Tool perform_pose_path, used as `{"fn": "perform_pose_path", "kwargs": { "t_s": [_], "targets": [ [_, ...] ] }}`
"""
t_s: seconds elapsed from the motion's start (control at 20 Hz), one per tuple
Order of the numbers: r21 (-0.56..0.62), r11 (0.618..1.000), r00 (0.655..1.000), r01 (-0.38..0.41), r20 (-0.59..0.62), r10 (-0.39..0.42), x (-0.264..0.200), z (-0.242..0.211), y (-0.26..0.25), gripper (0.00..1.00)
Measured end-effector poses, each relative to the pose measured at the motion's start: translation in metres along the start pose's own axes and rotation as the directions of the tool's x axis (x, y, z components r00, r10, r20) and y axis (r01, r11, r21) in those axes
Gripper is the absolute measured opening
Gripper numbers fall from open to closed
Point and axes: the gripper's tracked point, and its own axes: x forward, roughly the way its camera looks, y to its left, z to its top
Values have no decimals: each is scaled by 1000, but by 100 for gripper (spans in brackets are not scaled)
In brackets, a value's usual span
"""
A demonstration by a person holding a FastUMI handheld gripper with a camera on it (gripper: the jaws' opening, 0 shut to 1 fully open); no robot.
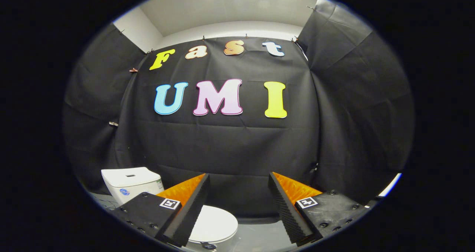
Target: Open the toilet lid.
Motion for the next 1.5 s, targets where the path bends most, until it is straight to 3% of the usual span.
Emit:
{"fn": "perform_pose_path", "kwargs": {
  "t_s": [0.15, 0.4, 0.5, 0.7, 0.85, 0.95, 1.1, 1.15, 1.25, 1.3, 1.35, 1.4, 1.45, 1.5],
  "targets": [
    [89, 996, 998, -7, -54, 12, 10, -15, 4, 99],
    [93, 995, 993, 20, -115, -9, 42, -41, 15, 98],
    [147, 988, 985, 49, -171, -24, 56, -61, 23, 98],
    [357, 914, 926, 191, -375, -47, 74, -131, 39, 98],
    [449, 806, 863, 386, -484, -144, 82, -196, 18, 98],
    [482, 707, 791, 517, -586, -179, 65, -247, 4, 99],
    [497, 573, 675, 652, -725, -140, 21, -322, 5, 99],
    [501, 514, 640, 696, -758, -128, 6, -341, 4, 99],
    [531, 355, 586, 769, -808, -61, -21, -370, 15, 98],
    [546, 278, 574, 790, -818, -24, -27, -379, 19, 99],
    [580, 207, 588, 788, -808, 27, -27, -383, 22, 99],
    [590, 175, 592, 788, -805, 47, -31, -386, 23, 95],
    [600, 181, 596, 779, -799, 82, -30, -390, 30, 92],
    [591, 214, 588, 777, -804, 86, -35, -392, 28, 79]
  ]
}}
